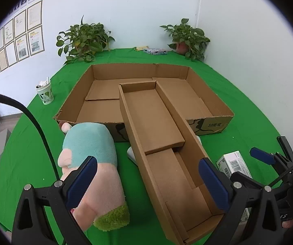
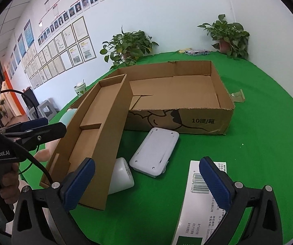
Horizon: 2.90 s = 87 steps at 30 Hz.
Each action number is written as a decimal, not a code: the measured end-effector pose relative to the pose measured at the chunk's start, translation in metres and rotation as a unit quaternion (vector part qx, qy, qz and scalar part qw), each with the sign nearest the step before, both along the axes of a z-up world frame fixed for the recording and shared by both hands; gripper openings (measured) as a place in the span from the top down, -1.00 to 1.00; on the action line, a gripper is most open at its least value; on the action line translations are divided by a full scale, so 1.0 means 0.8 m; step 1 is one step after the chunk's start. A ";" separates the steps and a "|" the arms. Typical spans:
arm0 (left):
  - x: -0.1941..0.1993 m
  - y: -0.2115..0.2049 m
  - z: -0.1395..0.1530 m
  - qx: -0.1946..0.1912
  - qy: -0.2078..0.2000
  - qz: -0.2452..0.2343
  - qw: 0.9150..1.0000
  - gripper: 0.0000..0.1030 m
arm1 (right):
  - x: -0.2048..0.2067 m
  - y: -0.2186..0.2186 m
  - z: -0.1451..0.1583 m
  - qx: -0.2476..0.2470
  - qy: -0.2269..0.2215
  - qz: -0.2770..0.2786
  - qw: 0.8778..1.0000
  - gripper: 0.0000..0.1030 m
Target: Organize objects
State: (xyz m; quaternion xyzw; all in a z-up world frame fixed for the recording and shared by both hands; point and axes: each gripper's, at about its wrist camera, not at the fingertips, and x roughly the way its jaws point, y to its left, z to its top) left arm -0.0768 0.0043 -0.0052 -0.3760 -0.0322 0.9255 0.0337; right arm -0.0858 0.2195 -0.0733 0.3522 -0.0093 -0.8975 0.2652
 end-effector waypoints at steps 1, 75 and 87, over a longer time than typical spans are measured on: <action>-0.004 -0.001 -0.002 0.000 -0.009 0.005 1.000 -0.93 | -0.003 -0.001 0.000 -0.002 -0.001 0.003 1.000 -0.99; 0.002 -0.040 -0.063 0.020 -0.125 0.050 0.991 0.78 | 0.019 -0.066 0.022 0.019 -0.052 0.038 0.998 -0.99; 0.022 -0.134 -0.025 0.027 -0.064 0.127 0.989 -0.67 | 0.030 -0.079 0.038 0.015 -0.027 0.075 0.997 -0.99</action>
